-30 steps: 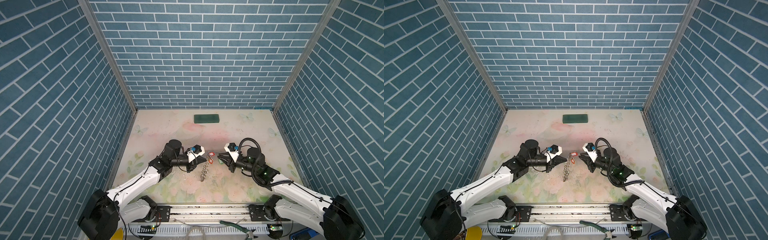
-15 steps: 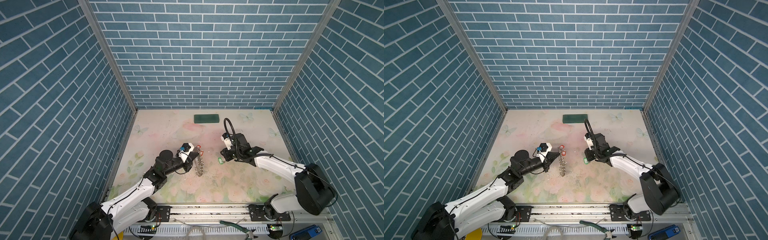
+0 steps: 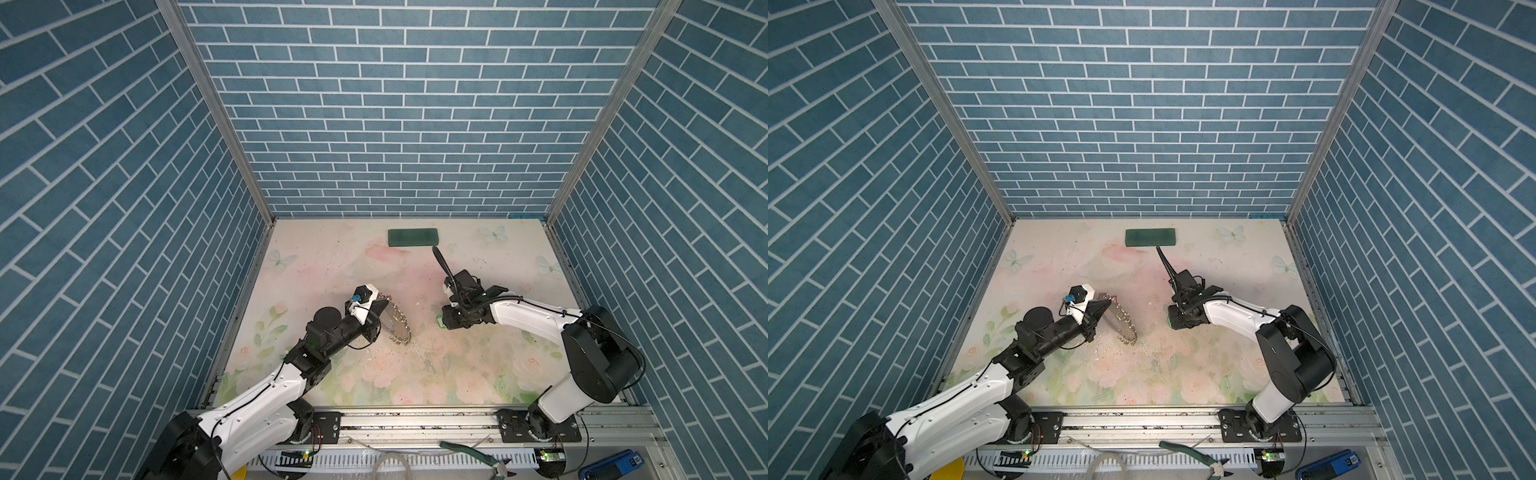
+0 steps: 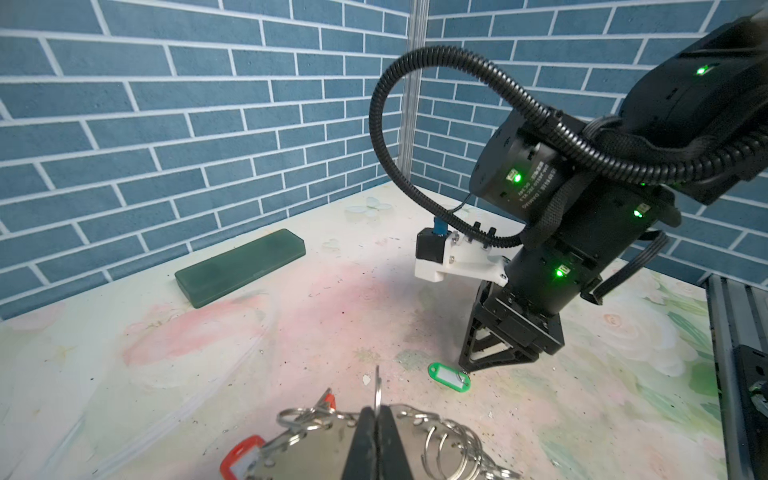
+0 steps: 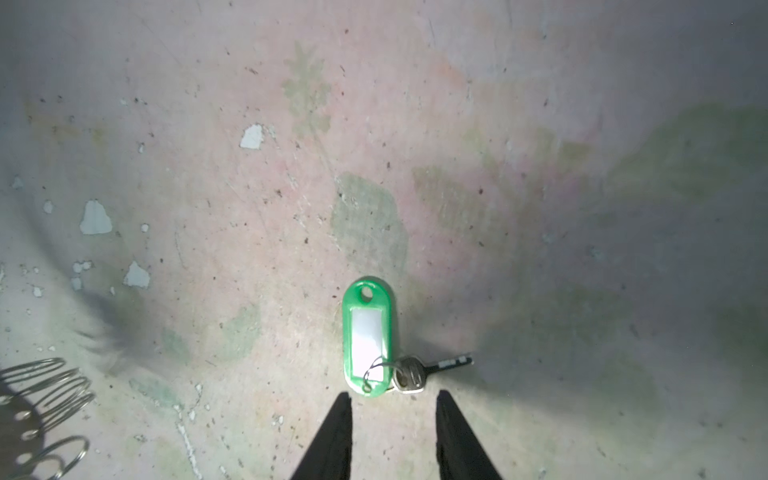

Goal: Put the keys on the keyring
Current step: 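Lower the right gripper and close it on the key's small ring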

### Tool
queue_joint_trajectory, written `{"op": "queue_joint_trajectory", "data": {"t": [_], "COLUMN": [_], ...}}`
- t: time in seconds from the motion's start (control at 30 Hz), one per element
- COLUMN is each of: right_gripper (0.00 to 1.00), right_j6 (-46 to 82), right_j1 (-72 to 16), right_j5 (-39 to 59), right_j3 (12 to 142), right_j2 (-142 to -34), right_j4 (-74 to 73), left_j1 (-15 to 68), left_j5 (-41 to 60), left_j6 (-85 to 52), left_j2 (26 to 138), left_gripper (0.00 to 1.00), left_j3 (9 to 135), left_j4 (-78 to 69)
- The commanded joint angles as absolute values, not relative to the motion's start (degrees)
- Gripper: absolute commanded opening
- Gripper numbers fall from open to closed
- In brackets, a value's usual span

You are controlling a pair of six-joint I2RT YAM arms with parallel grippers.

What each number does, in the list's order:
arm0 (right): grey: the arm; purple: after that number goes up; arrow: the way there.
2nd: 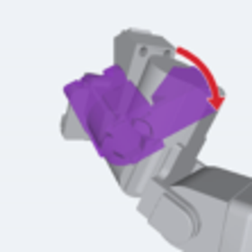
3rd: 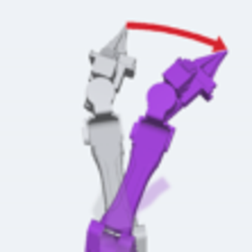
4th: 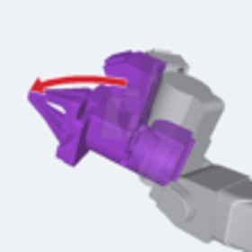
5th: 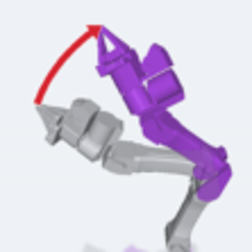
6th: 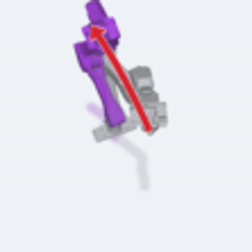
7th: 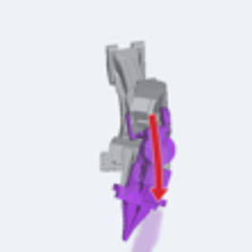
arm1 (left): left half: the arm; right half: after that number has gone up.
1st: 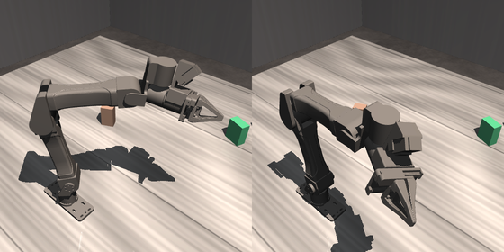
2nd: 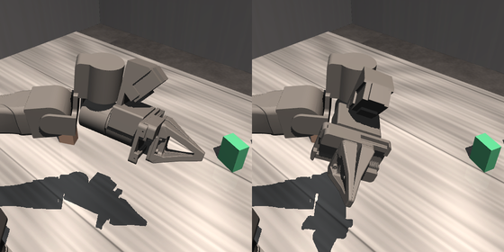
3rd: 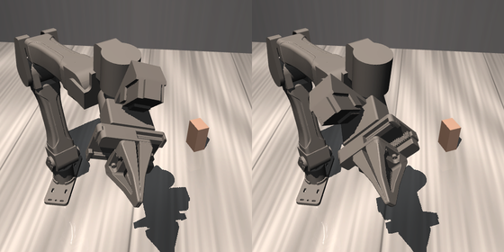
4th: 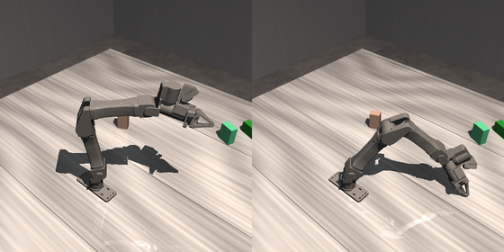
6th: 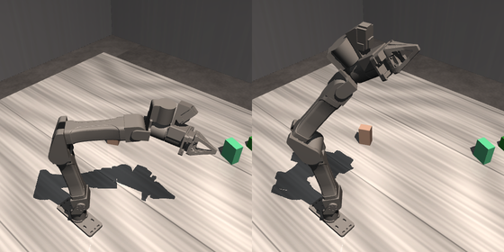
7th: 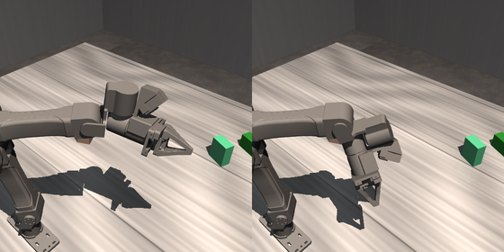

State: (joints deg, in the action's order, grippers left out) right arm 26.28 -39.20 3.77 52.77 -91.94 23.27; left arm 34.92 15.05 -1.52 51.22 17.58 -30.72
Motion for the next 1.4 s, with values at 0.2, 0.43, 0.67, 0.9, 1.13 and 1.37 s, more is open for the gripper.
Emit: {"op": "queue_joint_trajectory", "data": {"t": [0.2,0.43,0.67,0.9,1.13,1.37], "right_gripper": [0.34,0.32,0.31,0.24,0.18,0.14], "right_j6": [33.0,34.2,33.6,33.0,32.4,31.5], "right_j1": [-40.9,-41.0,-41.2,-42.1,-42.6,-42.7], "right_j5": [4.2,4.0,0.0,-2.5,-4.5,-6.8], "right_j3": [55.8,55.5,55.9,56.6,57.7,58.5], "right_j2": [-95.1,-97.2,-97.4,-98.1,-96.5,-95.7], "right_j4": [22.9,23.0,27.1,28.7,30.1,31.8], "left_j1": [35.9,36.1,36.0,36.0,36.0,36.0], "left_j5": [13.4,13.4,13.0,12.7,12.7,12.9], "left_j6": [0.0,0.2,0.4,0.6,0.8,1.0], "left_j2": [50.3,51.0,51.0,51.1,51.3,51.7], "left_gripper": [0.0,0.0,0.0,0.0,0.0,0.0], "left_j3": [17.6,17.7,17.7,17.6,17.7,17.8], "left_j4": [-32.4,-32.3,-32.3,-32.1,-31.9,-32.0]}}
